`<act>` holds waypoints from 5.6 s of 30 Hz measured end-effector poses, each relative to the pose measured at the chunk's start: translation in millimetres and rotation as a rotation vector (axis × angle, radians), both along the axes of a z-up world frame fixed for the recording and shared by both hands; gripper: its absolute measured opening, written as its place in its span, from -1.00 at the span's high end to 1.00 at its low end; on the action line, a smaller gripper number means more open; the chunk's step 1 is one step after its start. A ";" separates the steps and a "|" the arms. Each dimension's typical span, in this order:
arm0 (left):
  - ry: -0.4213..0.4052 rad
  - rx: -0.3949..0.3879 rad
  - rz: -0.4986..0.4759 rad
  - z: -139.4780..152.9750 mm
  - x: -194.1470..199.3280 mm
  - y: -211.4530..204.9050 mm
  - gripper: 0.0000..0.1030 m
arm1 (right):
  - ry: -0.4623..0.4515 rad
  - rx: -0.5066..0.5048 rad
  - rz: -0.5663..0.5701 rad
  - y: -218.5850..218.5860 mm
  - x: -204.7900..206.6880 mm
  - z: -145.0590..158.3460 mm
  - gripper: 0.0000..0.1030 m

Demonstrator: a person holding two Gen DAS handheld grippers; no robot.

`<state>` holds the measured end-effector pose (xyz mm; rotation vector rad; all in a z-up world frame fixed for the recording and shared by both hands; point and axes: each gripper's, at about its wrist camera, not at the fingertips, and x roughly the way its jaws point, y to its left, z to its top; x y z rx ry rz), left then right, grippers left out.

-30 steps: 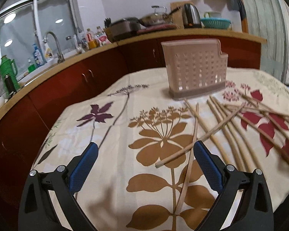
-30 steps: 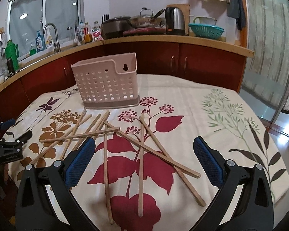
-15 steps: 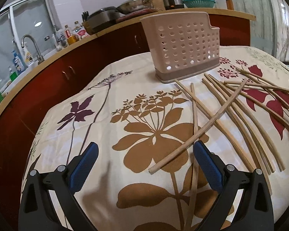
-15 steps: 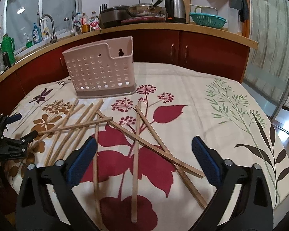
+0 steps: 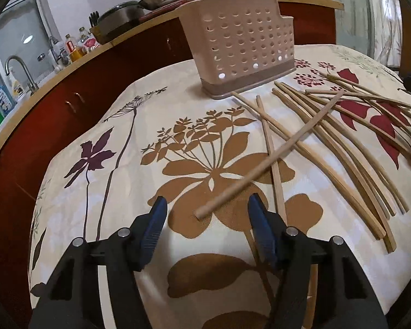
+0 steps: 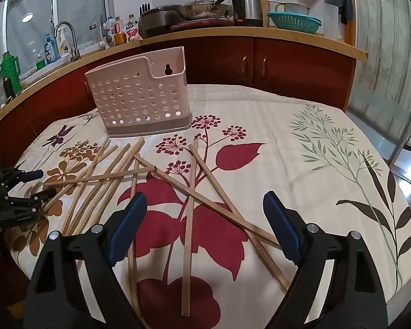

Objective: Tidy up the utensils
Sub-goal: 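Lower the left tool onto a wooden chopstick and close on it, then hold the chopstick in the left tool while the right tool grasps another chopstick, then lift both held chopsticks and carry them over the pink utensil holder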

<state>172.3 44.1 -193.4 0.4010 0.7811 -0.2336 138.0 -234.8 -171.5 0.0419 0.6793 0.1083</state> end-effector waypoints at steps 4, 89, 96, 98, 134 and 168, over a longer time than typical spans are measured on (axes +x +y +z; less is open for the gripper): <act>-0.003 0.003 -0.025 -0.4 -2.2 -1.6 -0.18 | 0.000 0.001 0.000 0.1 0.9 0.3 -0.64; -0.019 -0.084 0.018 9.6 -73.0 -16.1 0.86 | 0.090 -0.061 0.063 -25.3 -25.1 -51.3 0.39; -0.020 -0.062 0.031 5.8 -72.2 -21.2 0.86 | 0.075 -0.070 0.070 -24.3 -30.6 -51.7 0.75; -0.024 -0.060 0.033 5.5 -72.5 -22.0 0.86 | 0.074 -0.064 0.077 -23.7 -31.4 -51.6 0.79; -0.253 -0.108 0.068 74.1 -104.3 -25.3 0.87 | -0.175 -0.031 0.087 -13.0 -66.4 28.8 0.88; -0.446 -0.194 0.059 147.9 -122.7 -27.1 0.87 | -0.341 0.013 0.119 -2.2 -87.5 94.4 0.88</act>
